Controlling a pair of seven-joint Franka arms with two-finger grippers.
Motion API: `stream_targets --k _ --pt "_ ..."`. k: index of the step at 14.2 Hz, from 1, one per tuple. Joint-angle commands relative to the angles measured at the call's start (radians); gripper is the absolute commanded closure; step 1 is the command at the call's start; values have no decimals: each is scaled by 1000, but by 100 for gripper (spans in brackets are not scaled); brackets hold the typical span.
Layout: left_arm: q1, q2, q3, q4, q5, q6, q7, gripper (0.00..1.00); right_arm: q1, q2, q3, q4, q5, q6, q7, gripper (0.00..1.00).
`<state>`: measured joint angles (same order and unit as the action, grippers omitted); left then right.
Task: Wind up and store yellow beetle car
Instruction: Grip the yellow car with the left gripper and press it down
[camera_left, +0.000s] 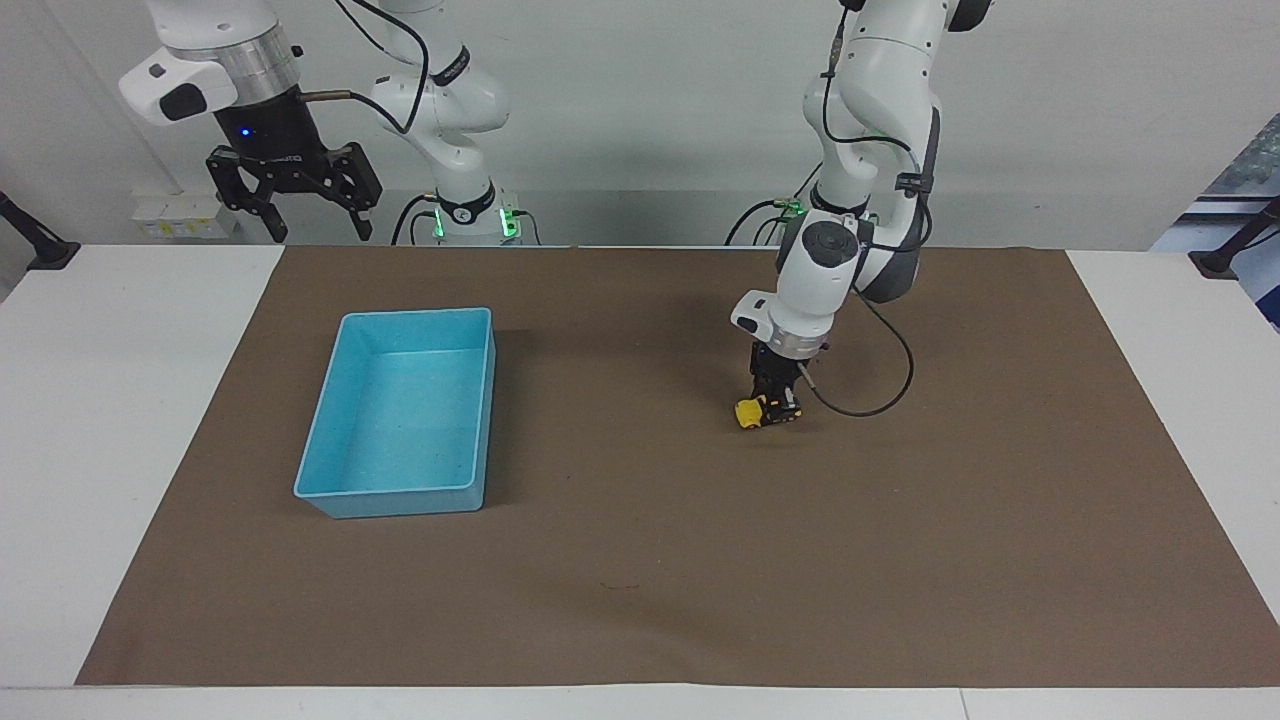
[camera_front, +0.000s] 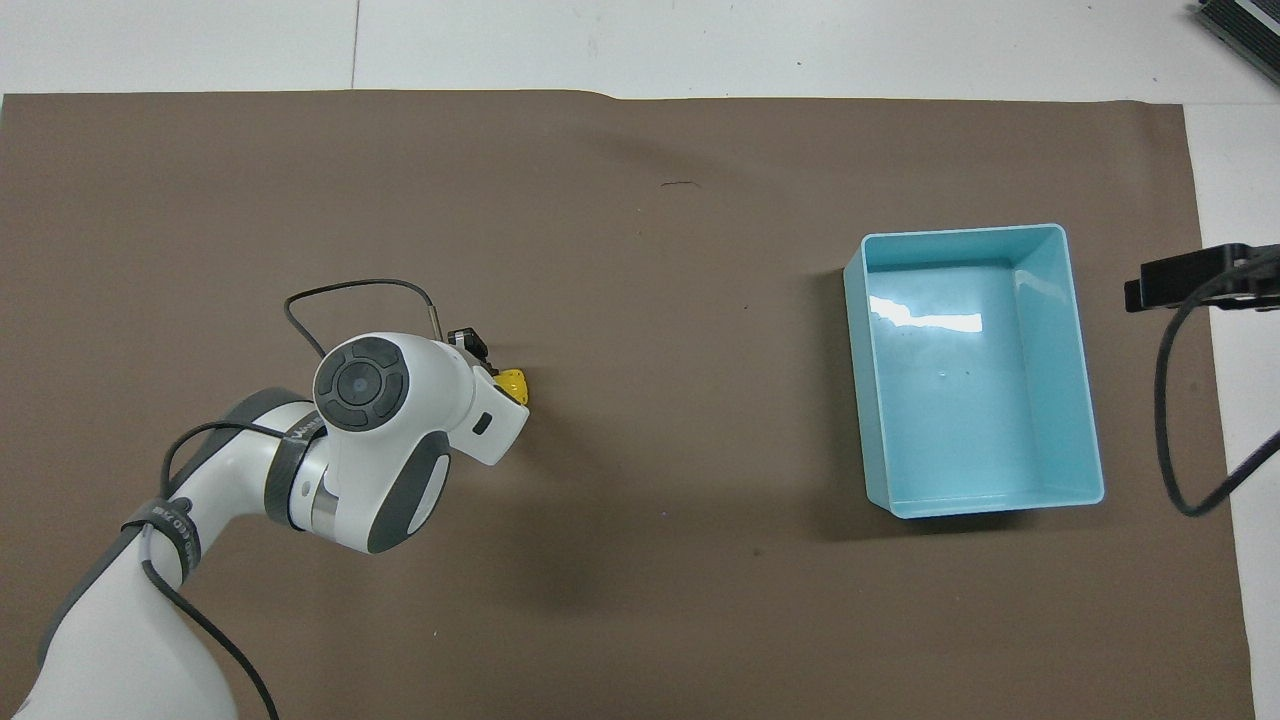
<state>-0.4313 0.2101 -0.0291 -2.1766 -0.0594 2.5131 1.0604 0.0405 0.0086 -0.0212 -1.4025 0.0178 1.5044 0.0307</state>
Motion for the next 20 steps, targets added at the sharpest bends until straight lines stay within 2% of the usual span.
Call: stream_targets --k 1,7,9,12,16,20 --pt "49 -37 6 -52 18 0 102 100 -14 -18 7 -20 13 -4 -25 0" --pt "160 -55 5 -103 18 7 263 100 -14 -18 7 -20 14 -4 -25 0" --pt "158 -54 5 -89 18 -2 260 100 -14 -19 7 -20 13 -6 -25 0" --pt "125 -61 -3 -31 6 -63 210 100 -14 -19 7 -20 14 -4 -25 0" --pt "33 -61 -5 -31 -10 -47 127 100 -14 -18 7 -20 13 -4 -25 0" --pt "-10 -51 -12 -35 -129 15 136 100 -14 -18 7 -20 13 -4 -25 0"
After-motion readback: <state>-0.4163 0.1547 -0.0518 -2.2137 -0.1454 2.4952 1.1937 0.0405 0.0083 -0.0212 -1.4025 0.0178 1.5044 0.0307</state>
